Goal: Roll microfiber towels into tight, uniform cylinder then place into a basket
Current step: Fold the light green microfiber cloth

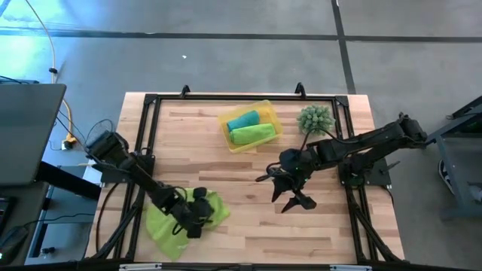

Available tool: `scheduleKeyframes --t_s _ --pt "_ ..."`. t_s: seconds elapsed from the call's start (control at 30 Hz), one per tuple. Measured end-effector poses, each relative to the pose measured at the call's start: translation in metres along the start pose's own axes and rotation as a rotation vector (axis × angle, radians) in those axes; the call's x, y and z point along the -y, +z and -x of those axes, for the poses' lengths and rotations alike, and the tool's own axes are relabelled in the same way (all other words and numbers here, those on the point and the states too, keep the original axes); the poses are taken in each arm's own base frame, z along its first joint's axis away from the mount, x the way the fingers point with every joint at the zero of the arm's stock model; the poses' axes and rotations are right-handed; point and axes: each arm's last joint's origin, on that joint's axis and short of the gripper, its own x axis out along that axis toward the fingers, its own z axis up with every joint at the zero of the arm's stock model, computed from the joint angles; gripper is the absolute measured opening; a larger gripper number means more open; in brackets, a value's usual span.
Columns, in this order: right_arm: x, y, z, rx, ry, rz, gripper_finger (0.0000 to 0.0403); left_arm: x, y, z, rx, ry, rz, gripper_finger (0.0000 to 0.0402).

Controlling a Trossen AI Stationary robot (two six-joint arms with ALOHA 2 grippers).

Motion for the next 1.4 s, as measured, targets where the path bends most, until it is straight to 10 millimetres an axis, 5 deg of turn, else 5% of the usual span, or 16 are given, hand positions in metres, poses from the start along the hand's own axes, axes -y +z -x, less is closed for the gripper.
scheduleKeyframes --t_s 0.23,0.67,0.93,1.07,1.4 --pt "0.001 0.000 0.000 0.001 -0.010 0.006 0.0222 -0.031 0.021 -0.032 0.050 0.087 0.018 0.0172" --pt "0.001 0.000 0.000 0.001 -0.012 0.009 0.0222 -0.067 0.098 -0.065 0.111 0.190 -0.123 0.0172" --pt "0.001 0.000 0.000 0.000 -0.012 0.009 0.0222 -0.059 0.144 -0.046 0.206 0.177 -0.093 0.0172" --pt "0.001 0.000 0.000 -0.001 -0.012 0.008 0.0222 -0.051 0.148 -0.025 0.070 0.184 -0.103 0.0172" --pt "0.001 0.000 0.000 0.001 -0.013 0.009 0.0222 -0.023 0.096 0.009 -0.400 0.165 0.054 0.0172"
